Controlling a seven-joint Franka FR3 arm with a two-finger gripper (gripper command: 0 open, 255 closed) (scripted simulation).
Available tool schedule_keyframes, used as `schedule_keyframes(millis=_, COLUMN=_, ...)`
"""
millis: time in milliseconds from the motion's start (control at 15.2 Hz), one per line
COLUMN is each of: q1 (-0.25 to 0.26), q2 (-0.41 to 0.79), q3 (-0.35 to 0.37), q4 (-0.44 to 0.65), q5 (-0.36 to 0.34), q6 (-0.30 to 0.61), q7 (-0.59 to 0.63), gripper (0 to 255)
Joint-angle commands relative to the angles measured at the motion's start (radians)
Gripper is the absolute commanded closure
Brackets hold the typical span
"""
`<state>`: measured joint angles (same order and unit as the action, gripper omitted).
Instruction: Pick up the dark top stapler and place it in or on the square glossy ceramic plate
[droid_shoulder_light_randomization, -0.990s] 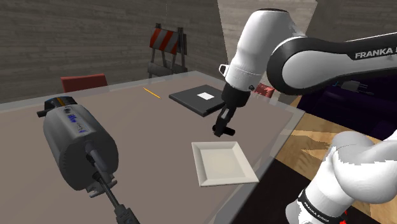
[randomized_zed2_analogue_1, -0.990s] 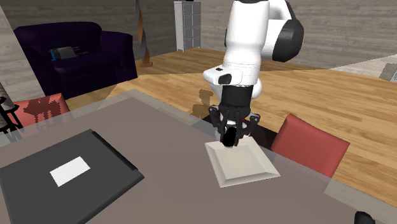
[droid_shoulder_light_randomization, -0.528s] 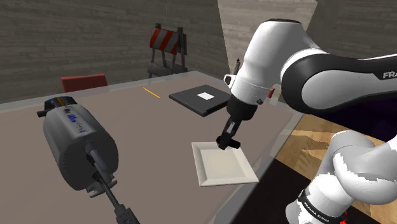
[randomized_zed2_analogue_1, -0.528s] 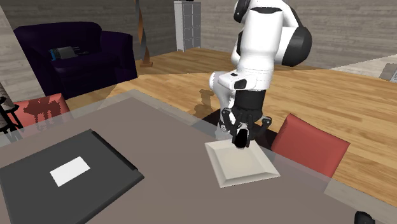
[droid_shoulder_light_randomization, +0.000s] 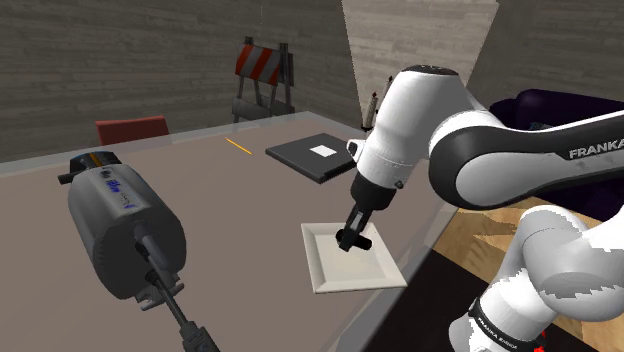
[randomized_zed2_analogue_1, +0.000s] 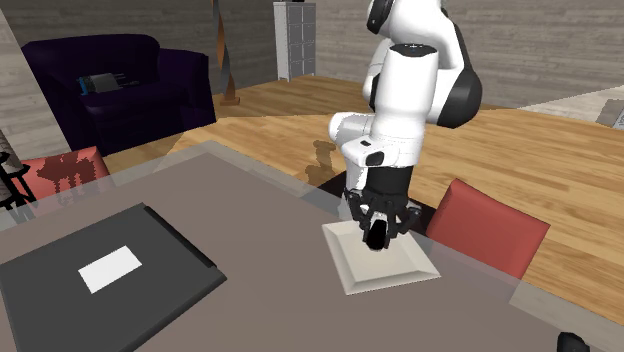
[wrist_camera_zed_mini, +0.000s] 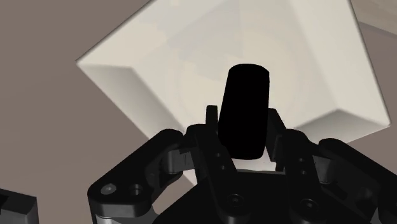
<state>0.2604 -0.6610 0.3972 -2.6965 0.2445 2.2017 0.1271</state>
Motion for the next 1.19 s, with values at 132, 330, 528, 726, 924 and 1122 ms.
schedule_keyframes(millis=132, q1=0.001, q2=0.016, q3=0.009, q4=-0.028, q5=0.006, q6=0.045, q7=0.0, gripper=255)
schedule_keyframes(millis=330, q1=0.001, q2=0.016, q3=0.009, q4=-0.028, q5=0.006, q6=0.045, q7=0.0, gripper=255)
schedule_keyframes(millis=528, q1=0.001, q2=0.016, q3=0.009, q4=-0.028, q5=0.006, q6=0.045, q7=0.0, gripper=255)
schedule_keyframes(millis=726, q1=0.001, q2=0.016, q3=0.009, q4=-0.028, q5=0.006, q6=0.045, q7=0.0, gripper=0)
schedule_keyframes(millis=924, q1=0.001, q2=0.016, q3=0.009, q4=-0.028, q5=0.006, q6=0.045, q7=0.0, gripper=0)
schedule_keyframes(millis=1122, q1=0.005, q2=-0.048, q3=-0.019, q4=0.033, q5=-0.006, q6=-0.081, q7=-0.001, gripper=0)
